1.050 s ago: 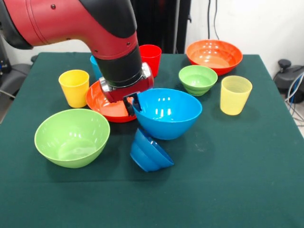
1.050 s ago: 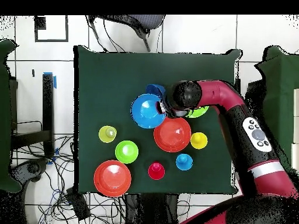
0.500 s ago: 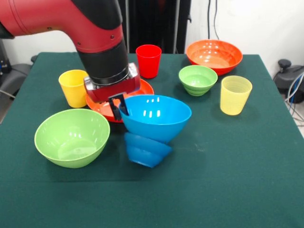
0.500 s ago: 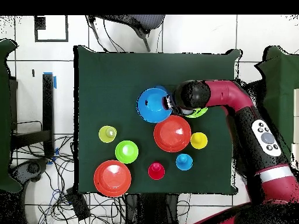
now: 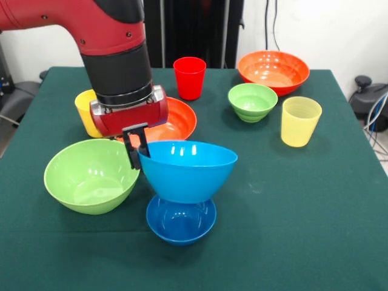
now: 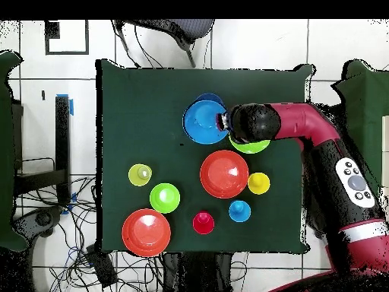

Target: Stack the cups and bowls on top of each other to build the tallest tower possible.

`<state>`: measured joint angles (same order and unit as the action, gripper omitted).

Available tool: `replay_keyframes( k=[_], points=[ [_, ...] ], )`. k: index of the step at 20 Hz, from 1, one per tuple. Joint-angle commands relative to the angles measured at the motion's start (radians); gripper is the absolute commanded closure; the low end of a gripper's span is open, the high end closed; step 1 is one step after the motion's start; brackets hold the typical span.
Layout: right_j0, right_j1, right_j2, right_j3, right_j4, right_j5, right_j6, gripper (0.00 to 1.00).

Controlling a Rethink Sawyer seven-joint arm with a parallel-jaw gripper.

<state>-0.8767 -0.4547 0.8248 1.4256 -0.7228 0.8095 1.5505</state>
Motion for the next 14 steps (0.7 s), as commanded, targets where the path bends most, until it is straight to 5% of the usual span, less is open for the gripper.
replay_keyframes(
  k=[1, 14],
  points=[
    [0.017, -0.027, 0.005, 0.028, -0.065, -0.104, -0.147, 1.0],
    [0.066, 0.008, -0.044, -0.031, -0.042, -0.087, -0.133, 1.0]
  ],
)
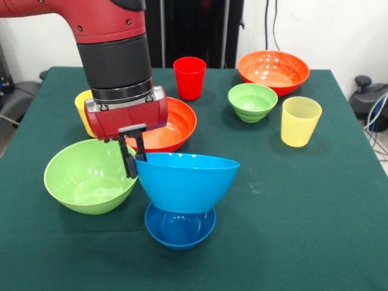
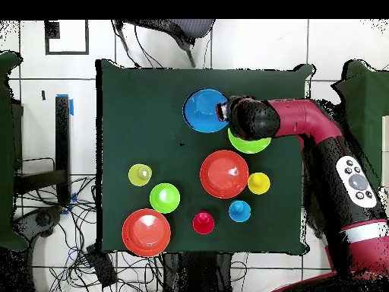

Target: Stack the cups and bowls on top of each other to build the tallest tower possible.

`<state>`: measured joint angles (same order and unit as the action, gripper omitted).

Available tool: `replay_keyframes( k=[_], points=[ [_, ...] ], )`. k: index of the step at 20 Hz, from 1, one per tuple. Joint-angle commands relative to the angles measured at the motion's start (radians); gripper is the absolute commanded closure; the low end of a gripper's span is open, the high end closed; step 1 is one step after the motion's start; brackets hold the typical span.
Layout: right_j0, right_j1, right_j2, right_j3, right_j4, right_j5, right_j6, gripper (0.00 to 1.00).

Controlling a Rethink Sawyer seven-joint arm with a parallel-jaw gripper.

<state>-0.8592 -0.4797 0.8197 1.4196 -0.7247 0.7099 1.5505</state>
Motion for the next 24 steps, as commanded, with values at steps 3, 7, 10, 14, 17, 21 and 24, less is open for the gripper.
replay_keyframes(
  k=[3, 7, 10, 14, 17, 21, 24],
  points=[
    [0.055, 0.06, -0.04, -0.036, -0.028, 0.044, -0.152, 1.0],
    [0.068, 0.111, -0.041, -0.07, 0.001, 0.118, -0.192, 1.0],
    [0.1, 0.142, -0.069, -0.105, -0.003, 0.194, -0.213, 1.0],
    [0.108, 0.137, -0.083, -0.126, -0.038, 0.181, -0.219, 1.0],
    [0.111, 0.128, -0.091, -0.136, -0.051, 0.19, -0.236, 1.0],
    [0.121, 0.117, -0.104, -0.14, -0.074, 0.189, -0.245, 1.0],
    [0.122, 0.113, -0.117, -0.144, -0.095, 0.196, -0.256, 1.0]
  ],
)
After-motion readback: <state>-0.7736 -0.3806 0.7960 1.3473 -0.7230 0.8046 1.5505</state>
